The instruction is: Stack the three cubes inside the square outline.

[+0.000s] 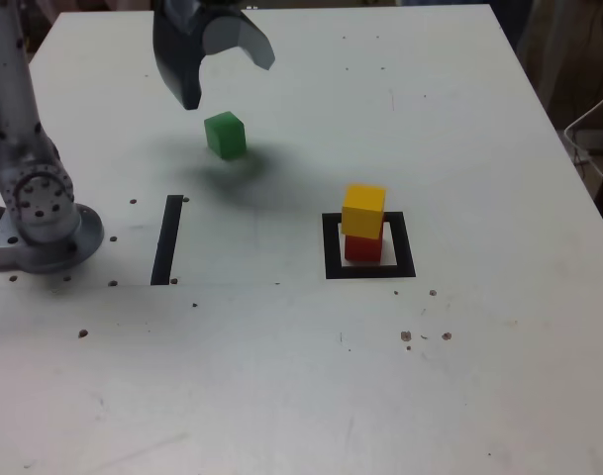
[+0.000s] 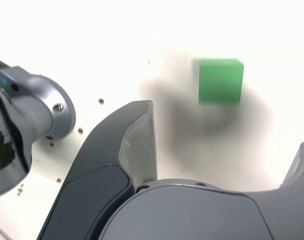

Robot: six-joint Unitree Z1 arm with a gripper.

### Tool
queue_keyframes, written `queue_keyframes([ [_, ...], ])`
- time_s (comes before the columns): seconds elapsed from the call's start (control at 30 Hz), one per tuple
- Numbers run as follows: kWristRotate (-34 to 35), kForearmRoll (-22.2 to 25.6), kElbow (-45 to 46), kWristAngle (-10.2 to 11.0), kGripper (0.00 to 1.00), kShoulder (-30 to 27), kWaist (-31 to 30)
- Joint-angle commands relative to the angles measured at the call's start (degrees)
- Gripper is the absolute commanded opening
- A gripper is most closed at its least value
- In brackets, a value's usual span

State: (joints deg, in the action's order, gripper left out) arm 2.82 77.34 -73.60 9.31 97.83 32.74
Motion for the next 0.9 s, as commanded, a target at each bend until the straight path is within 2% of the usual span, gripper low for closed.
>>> queue_keyframes([
  [0.0, -0.37, -1.27, 1.0, 0.71, 0.98, 1.36, 1.41],
  [0.23, -1.66, -5.25, 3.72, 0.59, 0.97, 5.06, 3.73],
  [0.67, -2.21, -7.91, 3.58, 1.75, 0.9, 9.84, 4.31],
  [0.87, -3.4, -9.01, 2.81, 1.31, 0.87, 10.91, 4.76],
])
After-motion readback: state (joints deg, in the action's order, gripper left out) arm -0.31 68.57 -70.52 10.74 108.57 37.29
